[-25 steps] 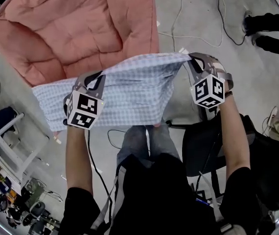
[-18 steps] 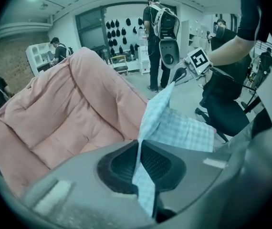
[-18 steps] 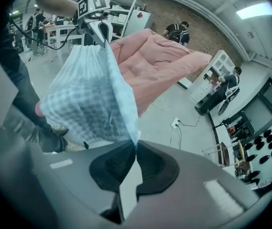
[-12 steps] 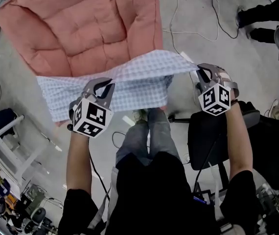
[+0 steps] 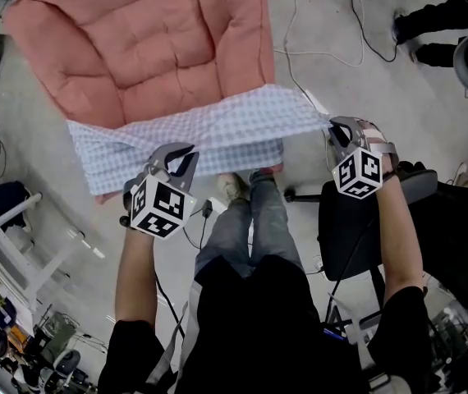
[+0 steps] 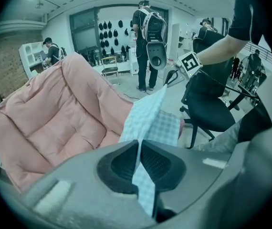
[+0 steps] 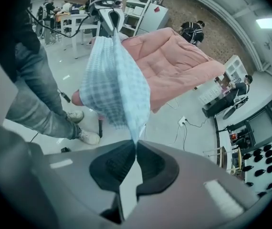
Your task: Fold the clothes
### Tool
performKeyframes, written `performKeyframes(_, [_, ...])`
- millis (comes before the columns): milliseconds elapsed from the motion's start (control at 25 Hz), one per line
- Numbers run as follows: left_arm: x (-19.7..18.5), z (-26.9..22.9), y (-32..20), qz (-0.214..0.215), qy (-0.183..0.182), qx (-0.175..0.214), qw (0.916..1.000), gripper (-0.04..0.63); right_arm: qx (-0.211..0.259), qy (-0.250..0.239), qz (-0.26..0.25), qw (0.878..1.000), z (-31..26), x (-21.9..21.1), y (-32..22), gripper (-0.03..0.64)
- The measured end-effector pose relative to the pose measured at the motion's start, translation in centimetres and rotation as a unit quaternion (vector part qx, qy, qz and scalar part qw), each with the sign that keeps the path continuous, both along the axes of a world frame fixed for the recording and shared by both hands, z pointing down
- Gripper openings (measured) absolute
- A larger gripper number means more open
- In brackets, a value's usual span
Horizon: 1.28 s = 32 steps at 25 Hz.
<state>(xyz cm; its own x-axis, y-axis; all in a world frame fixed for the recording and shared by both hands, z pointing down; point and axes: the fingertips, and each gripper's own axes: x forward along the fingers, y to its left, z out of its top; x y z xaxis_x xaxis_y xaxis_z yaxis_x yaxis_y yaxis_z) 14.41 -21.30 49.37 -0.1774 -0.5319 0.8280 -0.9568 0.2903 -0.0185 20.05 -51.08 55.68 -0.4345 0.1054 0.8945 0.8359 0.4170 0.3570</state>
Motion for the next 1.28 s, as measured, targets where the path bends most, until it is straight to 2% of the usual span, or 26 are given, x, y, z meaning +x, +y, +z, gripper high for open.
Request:
performKeyframes(360, [5.5,3.0,0.5,0.017,0.04,-0.015,0.9989,0.02,0.042,0.044,-0.059,0.996,4.4,3.7,0.7,0.014])
performKeyframes(720, [8.6,7.8,1.0,0.004,0.065,-0.02,0.9977,0.02,0.056,0.097,-0.086,0.99,9.9,6.5,1.7,0.014])
performKeyframes(880, [9.2,9.3,1.0,0.001,0.072,-0.017,0.9972,0.022,0.049,0.109,-0.074,0.99,11.8,7.1,2.1,0.014])
performKeyframes(960, [9.2,9.9,1.0,0.004,0.072,-0.02,0.9972,0.039,0.036,0.114,-0.064,0.991,12.1,7.3,2.7,0.025])
performKeyframes(1040, [9.2,10.5,1.0,0.003,0.076,-0.021,0.9969,0.065,0.025,0.123,-0.057,0.99,12.4,7.6,3.4,0.108])
performKeyframes(1080, [9.2,10.7,1.0,0.002,0.08,-0.019,0.9966,0.101,0.018,0.127,-0.055,0.99,12.5,7.8,3.7,0.123])
performKeyframes(1280, [9.2,10.3,1.1,-0.013,0.091,-0.001,0.9958,0.168,-0.009,0.121,-0.033,0.992,11.2,7.9,4.7,0.15])
